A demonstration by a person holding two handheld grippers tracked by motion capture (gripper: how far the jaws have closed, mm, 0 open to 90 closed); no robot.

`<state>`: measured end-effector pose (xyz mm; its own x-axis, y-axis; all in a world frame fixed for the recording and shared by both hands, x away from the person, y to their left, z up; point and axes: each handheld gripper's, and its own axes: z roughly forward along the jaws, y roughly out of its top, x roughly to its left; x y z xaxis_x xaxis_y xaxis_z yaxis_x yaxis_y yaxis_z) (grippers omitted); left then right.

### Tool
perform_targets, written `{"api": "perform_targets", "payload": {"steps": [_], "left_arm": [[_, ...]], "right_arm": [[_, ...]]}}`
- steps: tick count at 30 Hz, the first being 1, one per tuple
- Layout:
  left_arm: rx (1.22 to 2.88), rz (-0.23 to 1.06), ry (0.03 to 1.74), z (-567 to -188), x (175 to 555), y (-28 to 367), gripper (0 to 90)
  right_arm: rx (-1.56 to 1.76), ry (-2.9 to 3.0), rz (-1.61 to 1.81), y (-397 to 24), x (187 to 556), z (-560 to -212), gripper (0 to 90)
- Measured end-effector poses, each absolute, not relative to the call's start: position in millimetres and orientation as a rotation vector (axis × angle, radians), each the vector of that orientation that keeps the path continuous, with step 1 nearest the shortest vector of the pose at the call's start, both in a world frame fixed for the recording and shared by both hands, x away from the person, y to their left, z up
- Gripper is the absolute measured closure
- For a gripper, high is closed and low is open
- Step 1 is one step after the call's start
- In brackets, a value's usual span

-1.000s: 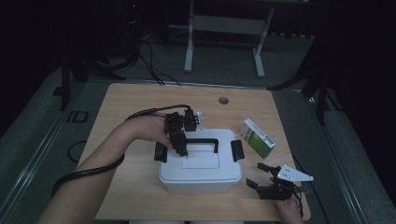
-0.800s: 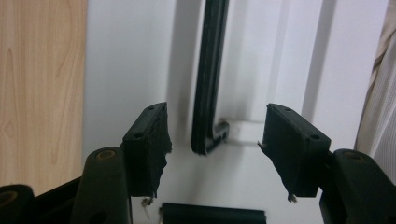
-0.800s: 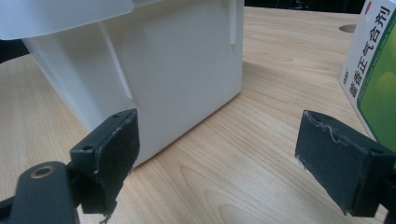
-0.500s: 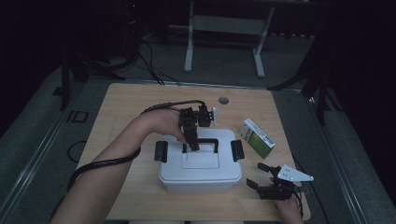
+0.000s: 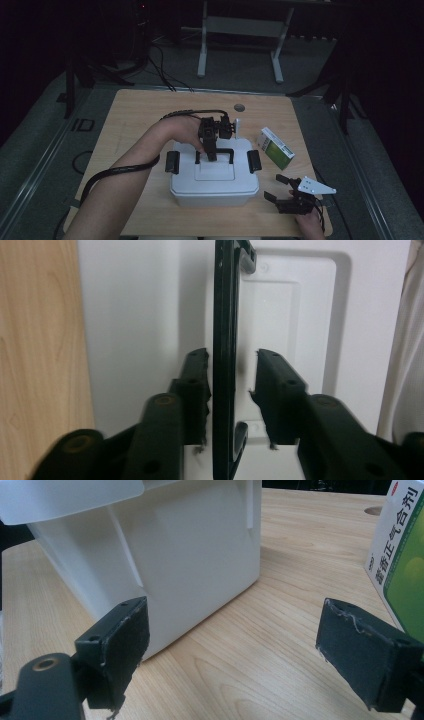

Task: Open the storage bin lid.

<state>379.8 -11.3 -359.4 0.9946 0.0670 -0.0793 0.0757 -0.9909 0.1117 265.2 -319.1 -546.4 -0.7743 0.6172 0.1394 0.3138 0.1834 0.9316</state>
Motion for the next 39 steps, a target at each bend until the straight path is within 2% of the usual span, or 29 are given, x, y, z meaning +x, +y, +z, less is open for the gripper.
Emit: {"api": "perform_targets", "payload": {"steps": [2,3,5,9,13,20,39], "left_arm": [[3.027,-0.133,0.110,-360.7,380.2,-11.6,69.9],[3.041,-0.149,0.099,-362.0,380.0,-11.8,74.7],[3.056,-0.158,0.085,-364.2,379.0,-12.5,78.6],[3.079,-0.155,0.090,-368.1,378.2,-14.1,78.7],[3.073,-0.177,0.077,-367.6,377.3,-14.6,83.1],[3.082,-0.192,0.081,-365.9,376.8,-16.5,83.9],[3.040,-0.101,0.108,-332.6,373.0,-3.3,84.0]], "right_arm": [[0.888,2.195,1.620,-319.1,265.3,-546.6,13.4],[0.888,2.195,1.622,-319.2,265.3,-546.6,13.4],[0.890,2.196,1.623,-319.4,265.3,-546.5,13.4],[0.886,2.197,1.622,-319.1,265.4,-546.7,13.4],[0.887,2.197,1.622,-319.0,265.2,-546.6,13.4],[0.888,2.197,1.626,-319.0,265.3,-546.5,13.4],[0.892,2.198,1.632,-318.9,265.3,-546.6,13.4]]}}
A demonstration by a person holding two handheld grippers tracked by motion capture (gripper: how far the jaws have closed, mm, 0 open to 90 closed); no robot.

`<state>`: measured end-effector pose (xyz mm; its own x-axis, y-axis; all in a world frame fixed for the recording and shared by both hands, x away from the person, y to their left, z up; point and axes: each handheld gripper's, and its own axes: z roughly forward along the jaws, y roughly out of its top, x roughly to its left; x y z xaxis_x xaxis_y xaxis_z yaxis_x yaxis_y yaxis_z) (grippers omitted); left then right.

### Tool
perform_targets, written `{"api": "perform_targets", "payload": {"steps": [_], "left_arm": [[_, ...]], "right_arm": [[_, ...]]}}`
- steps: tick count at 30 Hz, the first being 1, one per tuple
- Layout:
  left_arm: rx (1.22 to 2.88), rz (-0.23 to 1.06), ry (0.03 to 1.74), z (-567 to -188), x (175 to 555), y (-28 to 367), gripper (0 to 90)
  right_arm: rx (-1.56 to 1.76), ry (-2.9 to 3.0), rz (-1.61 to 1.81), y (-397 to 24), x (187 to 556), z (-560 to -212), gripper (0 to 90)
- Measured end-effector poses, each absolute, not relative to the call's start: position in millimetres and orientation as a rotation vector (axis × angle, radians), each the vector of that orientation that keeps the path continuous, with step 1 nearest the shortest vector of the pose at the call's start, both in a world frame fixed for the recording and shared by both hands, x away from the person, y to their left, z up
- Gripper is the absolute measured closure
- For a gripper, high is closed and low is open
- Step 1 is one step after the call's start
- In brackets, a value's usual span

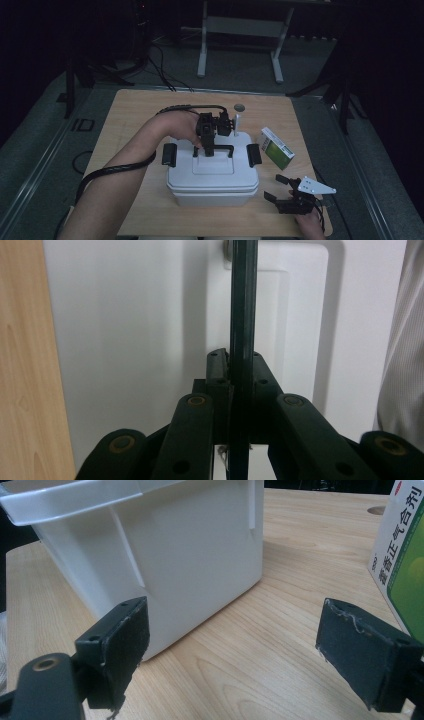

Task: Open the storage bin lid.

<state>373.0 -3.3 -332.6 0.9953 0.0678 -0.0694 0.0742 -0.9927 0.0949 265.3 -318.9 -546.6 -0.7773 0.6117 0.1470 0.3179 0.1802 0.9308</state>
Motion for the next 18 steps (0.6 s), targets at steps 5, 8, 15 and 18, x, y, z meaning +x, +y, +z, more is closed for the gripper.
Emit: {"api": "perform_targets", "payload": {"steps": [5,8,15,18], "left_arm": [[3.019,-0.074,0.117,-324.4,371.2,6.8,84.0],[3.005,-0.064,0.150,-319.6,370.1,18.7,84.0],[3.001,-0.050,0.200,-315.9,369.4,45.8,84.0],[2.996,-0.045,0.226,-313.5,369.0,57.3,84.0]], "right_arm": [[0.891,2.199,1.631,-318.8,265.2,-546.6,13.4],[0.895,2.195,1.634,-319.3,265.2,-546.3,13.4],[0.896,2.197,1.633,-318.6,265.2,-546.2,13.4],[0.896,2.196,1.633,-318.8,265.1,-546.2,13.4]]}}
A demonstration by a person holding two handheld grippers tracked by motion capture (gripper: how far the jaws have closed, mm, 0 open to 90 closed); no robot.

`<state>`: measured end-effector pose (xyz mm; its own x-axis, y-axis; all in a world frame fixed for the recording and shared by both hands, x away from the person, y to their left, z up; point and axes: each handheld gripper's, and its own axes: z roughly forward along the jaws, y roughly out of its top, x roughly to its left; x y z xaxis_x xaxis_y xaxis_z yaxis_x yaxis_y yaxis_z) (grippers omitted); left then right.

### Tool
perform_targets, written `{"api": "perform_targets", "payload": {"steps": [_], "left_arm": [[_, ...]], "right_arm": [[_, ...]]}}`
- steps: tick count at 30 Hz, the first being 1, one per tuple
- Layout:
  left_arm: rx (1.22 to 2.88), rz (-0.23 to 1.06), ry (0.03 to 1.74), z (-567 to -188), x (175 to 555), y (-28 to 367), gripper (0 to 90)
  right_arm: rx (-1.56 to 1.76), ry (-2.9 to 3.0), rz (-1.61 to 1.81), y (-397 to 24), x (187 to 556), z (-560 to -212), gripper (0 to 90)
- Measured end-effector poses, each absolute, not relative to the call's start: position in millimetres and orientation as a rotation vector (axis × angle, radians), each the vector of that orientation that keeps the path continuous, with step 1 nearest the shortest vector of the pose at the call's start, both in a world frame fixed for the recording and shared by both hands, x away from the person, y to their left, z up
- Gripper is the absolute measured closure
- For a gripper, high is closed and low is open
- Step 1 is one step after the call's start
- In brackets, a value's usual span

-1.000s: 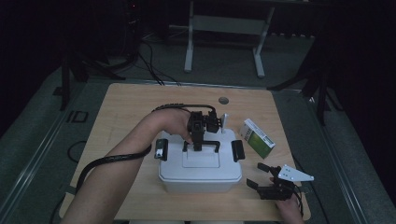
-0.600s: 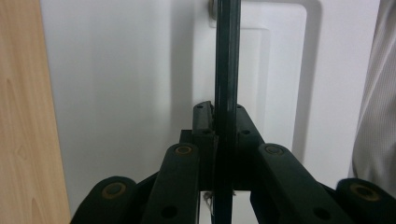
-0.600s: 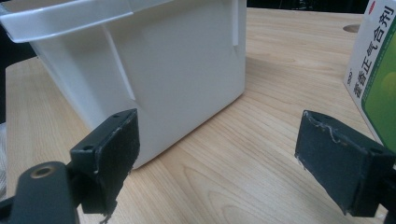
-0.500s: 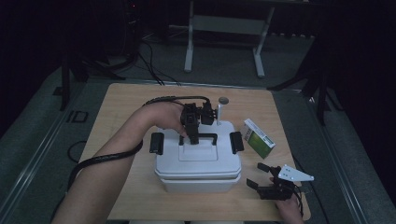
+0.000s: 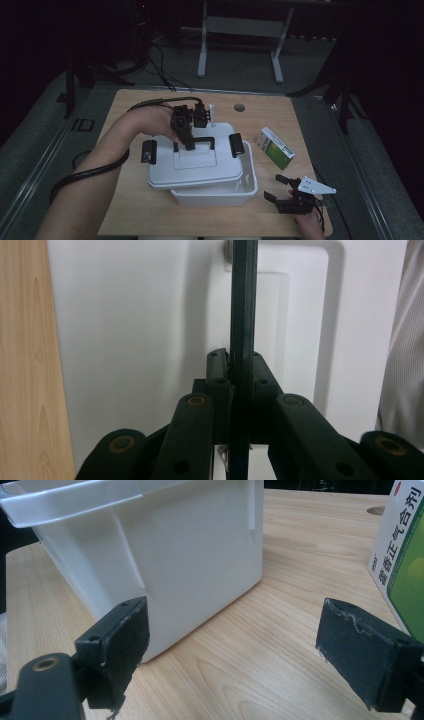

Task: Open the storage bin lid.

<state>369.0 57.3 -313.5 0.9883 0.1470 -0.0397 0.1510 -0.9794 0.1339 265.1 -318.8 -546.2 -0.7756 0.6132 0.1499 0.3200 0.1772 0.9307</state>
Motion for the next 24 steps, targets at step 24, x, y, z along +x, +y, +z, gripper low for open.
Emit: {"api": "perform_targets", "payload": {"steps": [24], "left_arm": [[2.909,-0.023,0.529,-306.2,355.3,178.4,84.0]], "right_arm": [[0.893,2.203,1.629,-317.4,265.5,-546.0,13.4]]}}
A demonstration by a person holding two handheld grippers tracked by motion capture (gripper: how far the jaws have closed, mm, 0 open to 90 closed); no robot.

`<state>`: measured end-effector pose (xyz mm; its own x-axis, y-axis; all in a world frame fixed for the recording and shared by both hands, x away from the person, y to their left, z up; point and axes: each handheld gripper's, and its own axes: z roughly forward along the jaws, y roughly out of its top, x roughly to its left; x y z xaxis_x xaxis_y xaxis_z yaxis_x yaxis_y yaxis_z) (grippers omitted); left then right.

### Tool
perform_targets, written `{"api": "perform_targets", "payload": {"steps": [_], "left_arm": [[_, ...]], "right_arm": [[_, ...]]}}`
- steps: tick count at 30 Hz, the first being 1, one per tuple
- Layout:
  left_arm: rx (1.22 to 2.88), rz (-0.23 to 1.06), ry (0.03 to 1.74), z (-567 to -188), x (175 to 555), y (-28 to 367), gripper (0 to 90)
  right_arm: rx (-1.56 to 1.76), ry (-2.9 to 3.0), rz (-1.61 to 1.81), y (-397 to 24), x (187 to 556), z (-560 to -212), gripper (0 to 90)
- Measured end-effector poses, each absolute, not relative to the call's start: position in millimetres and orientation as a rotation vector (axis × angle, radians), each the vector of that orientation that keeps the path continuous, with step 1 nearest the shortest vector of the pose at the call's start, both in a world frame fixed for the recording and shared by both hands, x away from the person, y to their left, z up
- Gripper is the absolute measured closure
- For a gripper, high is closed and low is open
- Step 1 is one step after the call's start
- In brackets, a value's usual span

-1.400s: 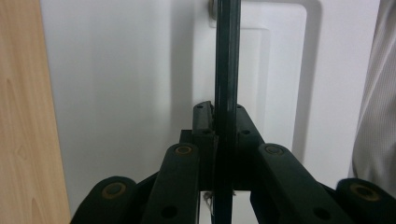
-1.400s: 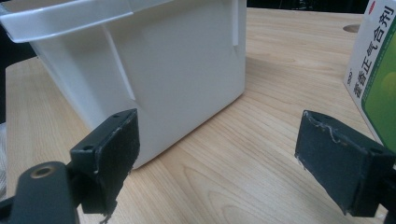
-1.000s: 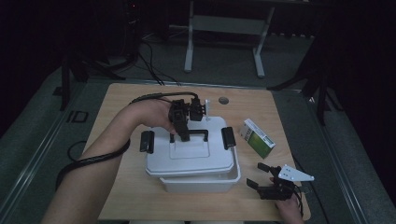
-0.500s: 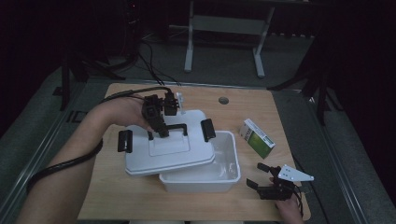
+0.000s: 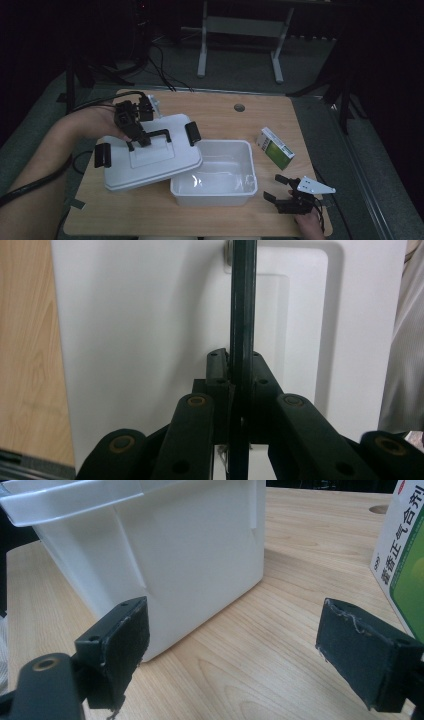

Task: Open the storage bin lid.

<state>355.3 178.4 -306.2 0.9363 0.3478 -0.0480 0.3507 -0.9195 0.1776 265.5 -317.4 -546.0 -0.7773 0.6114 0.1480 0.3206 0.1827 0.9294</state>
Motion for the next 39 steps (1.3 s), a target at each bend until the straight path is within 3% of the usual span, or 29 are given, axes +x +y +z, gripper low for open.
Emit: {"api": "perform_targets", "payload": {"steps": [18,39], "left_arm": [[2.869,-0.032,0.715,-332.9,341.7,252.8,83.9],[2.815,-0.118,0.813,-421.8,341.7,292.6,83.9]], "right_arm": [[0.898,2.200,1.629,-317.0,265.5,-545.7,13.4],[0.893,2.202,1.624,-316.2,265.0,-545.7,13.4]]}}
